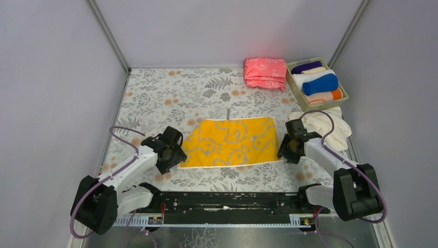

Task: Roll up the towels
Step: Flatten out the towel at the center of the board.

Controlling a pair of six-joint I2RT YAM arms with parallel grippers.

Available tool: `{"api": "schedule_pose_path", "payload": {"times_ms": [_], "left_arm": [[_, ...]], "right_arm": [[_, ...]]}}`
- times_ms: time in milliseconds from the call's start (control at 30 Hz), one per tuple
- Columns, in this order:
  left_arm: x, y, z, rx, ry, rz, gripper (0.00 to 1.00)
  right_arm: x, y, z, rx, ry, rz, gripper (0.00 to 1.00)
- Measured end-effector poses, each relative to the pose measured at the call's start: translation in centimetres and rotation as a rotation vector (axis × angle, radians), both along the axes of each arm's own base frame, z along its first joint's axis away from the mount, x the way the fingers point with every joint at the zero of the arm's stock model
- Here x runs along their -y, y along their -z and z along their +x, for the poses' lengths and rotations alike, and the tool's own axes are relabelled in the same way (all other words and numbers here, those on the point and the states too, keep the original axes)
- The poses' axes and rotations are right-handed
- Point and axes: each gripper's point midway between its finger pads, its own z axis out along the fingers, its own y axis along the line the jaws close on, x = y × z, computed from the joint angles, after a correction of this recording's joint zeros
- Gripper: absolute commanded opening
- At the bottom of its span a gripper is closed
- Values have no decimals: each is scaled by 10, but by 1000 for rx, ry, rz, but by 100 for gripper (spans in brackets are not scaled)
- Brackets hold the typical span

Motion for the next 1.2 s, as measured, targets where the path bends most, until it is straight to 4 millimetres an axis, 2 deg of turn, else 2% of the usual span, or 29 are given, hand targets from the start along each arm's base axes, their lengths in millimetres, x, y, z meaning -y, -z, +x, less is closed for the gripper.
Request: {"api": "schedule_pose_path", "payload": {"times_ms": [167, 433, 533, 733, 1067, 1200], "left_arm": [[-1, 2, 0, -5, -7, 4, 71], [-5, 9, -2, -27, -13, 32, 69], [-6, 11, -4, -41, -13, 40, 65], [-7, 16, -6, -68, -10, 52, 55], [-2, 21, -4, -80, -4, 44, 53], [0, 21, -4, -85, 6, 46, 48]], "right_arm": [[0, 1, 0, -26, 1, -7, 44], [3, 3, 0, -33, 15, -23, 19], [3, 3, 2, -28, 19, -23, 11], [2, 3, 3, -24, 20, -22, 9], [2, 3, 3, -14, 12, -20, 9], [2, 3, 3, -11, 9, -19, 9]]}}
